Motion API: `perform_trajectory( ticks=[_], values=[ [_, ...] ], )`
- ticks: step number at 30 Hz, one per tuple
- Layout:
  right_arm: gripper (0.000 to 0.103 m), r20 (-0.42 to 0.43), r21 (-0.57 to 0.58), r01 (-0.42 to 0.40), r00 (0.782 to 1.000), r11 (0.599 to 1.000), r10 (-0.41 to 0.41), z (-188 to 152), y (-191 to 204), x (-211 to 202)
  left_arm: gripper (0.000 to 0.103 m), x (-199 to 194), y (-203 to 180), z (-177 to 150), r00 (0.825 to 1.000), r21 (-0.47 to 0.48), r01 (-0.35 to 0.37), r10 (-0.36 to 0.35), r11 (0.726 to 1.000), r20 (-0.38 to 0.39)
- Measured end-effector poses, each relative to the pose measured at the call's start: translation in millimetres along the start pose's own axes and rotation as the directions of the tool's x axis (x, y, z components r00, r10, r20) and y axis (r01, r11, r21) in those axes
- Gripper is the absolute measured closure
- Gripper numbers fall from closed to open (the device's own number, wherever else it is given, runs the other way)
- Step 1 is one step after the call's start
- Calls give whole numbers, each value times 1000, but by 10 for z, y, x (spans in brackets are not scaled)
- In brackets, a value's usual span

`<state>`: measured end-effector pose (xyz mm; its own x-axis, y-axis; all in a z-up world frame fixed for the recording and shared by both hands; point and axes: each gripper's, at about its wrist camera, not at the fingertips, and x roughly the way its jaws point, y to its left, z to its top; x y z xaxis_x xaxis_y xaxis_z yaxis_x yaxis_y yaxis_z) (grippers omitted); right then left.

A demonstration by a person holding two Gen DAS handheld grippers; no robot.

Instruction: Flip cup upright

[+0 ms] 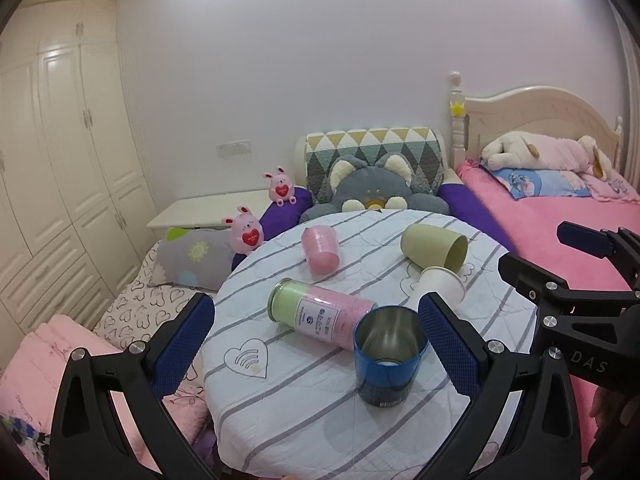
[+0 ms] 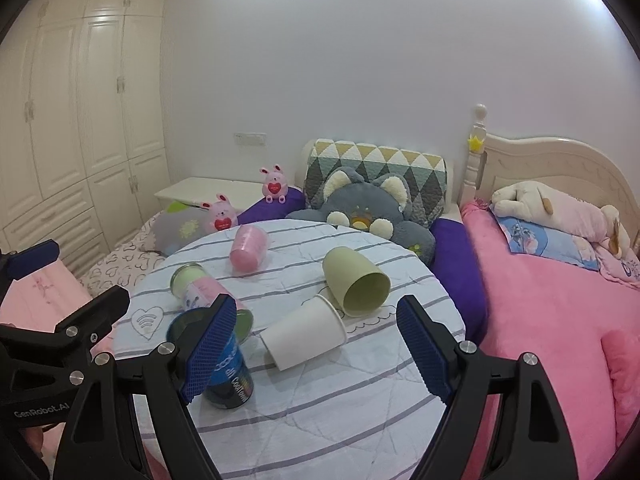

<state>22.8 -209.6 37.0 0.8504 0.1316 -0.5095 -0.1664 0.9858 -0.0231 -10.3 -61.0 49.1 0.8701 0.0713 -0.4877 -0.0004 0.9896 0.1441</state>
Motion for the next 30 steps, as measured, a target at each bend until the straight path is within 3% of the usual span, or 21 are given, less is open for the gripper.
perform_trajectory(
  ticks=[18, 30],
  values=[
    [20, -46, 51, 2, 999, 999, 0, -32, -261, 274, 0, 284, -191, 53, 999, 23, 6, -5, 1000, -41],
    [20, -57, 38, 12, 998, 999, -10, -65, -148, 237, 0, 255, -102, -18, 999, 8, 23, -22, 1000, -39]
  ],
)
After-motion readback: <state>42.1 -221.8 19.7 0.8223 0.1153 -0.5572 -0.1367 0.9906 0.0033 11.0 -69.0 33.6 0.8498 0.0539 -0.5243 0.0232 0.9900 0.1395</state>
